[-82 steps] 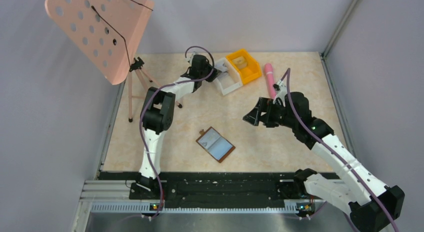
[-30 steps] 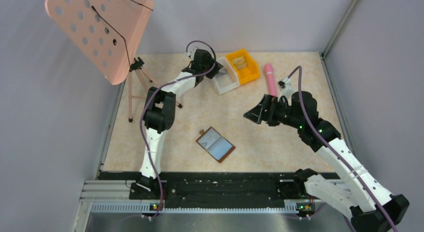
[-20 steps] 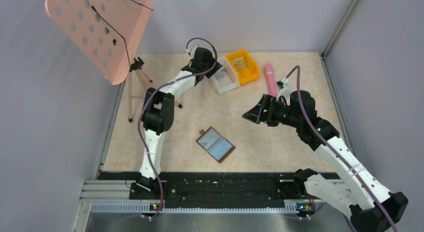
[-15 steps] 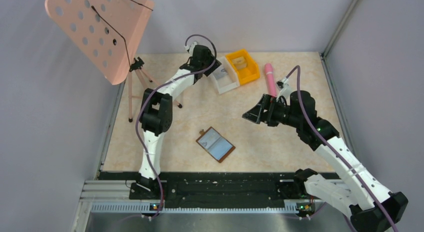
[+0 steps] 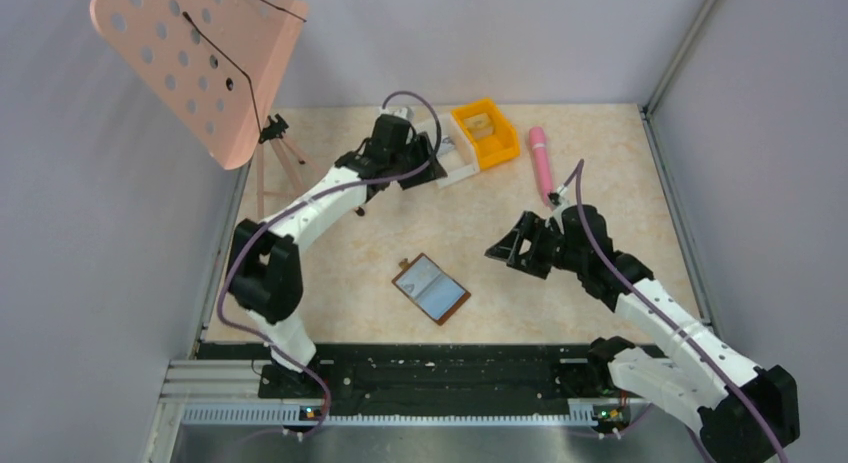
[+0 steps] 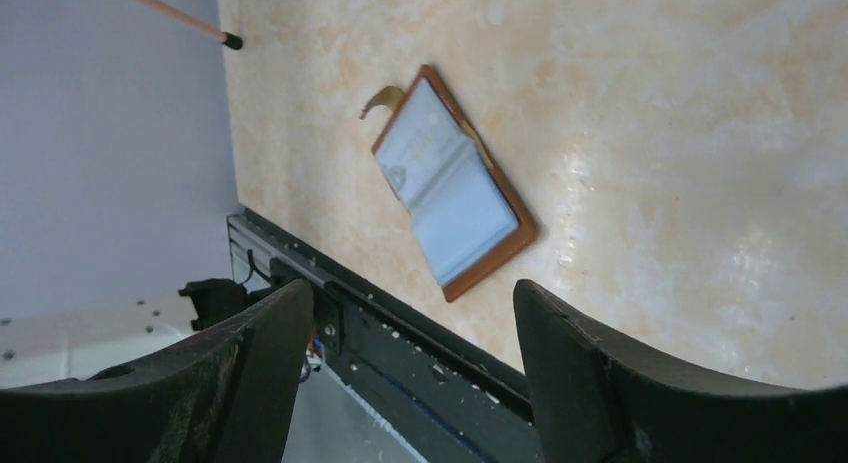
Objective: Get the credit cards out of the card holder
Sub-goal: Move the card holder to the corner of the board.
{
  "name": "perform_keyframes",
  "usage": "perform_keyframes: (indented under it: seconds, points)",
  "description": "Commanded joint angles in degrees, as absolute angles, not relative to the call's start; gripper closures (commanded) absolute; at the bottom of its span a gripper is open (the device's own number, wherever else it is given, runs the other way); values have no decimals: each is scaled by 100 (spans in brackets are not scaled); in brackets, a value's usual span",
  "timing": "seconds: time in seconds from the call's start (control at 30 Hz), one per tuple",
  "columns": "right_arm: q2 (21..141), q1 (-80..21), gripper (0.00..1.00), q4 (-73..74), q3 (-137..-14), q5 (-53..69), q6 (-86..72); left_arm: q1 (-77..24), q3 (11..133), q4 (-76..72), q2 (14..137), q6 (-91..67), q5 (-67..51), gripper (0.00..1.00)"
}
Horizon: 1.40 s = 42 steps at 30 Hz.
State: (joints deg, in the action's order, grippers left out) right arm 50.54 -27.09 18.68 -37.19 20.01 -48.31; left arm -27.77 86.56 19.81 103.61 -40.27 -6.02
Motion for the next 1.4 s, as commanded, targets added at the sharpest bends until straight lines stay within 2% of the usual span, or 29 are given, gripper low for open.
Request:
perform_keyframes:
  seconds: [0.0, 0.13, 0.27, 0.4, 0.5, 0.57, 0.67, 0.97, 1.13, 1.2, 1.3, 1.37]
  points:
    - [5202, -2727, 28, 1211, -3209, 1722, -5725, -2874, 7356, 1956, 9296, -3608, -1208, 46]
    - [5496, -3169, 29, 318, -2495, 1406, -6527, -3473, 6742, 2378, 8898, -3282, -787, 45]
    - [6025, -3985, 25, -350, -2229, 874, -7201, -3705, 6483, 2653, 8791, -3332, -746, 45]
    - [6432, -4605, 22, -479, -2299, 324, -7532, -3703, 5877, 2131, 8388, -3452, -569, 45]
    - [6665, -5017, 26, -859, -2269, 45, -7889, -3644, 5609, 2164, 8095, -3659, -106, 44]
    - [6902, -5268, 28, -605, -2451, -350, -8160, -3488, 5260, 2116, 7851, -3945, 328, 41]
    - [7253, -5598, 28, -392, -2614, -721, -8676, -3124, 4816, 1788, 7490, -4122, 37, 41]
    - [8291, -5775, 33, -1574, -2593, -548, -9131, -2862, 4520, 1814, 7626, -3918, 40, 40]
    - [8225, -5545, 38, -1135, -2424, -770, -9042, -2841, 4347, 1643, 7751, -3832, -525, 40]
    - [8120, -5271, 42, -1132, -2282, -764, -8769, -2845, 4384, 1721, 7920, -3763, -617, 41]
    - [7963, -4734, 68, -1286, -2112, -532, -8156, -2856, 4353, 1710, 8195, -3750, -830, 44]
    - [7844, -4376, 79, -1061, -2131, -429, -7607, -2885, 4327, 1562, 8372, -3762, -1101, 45]
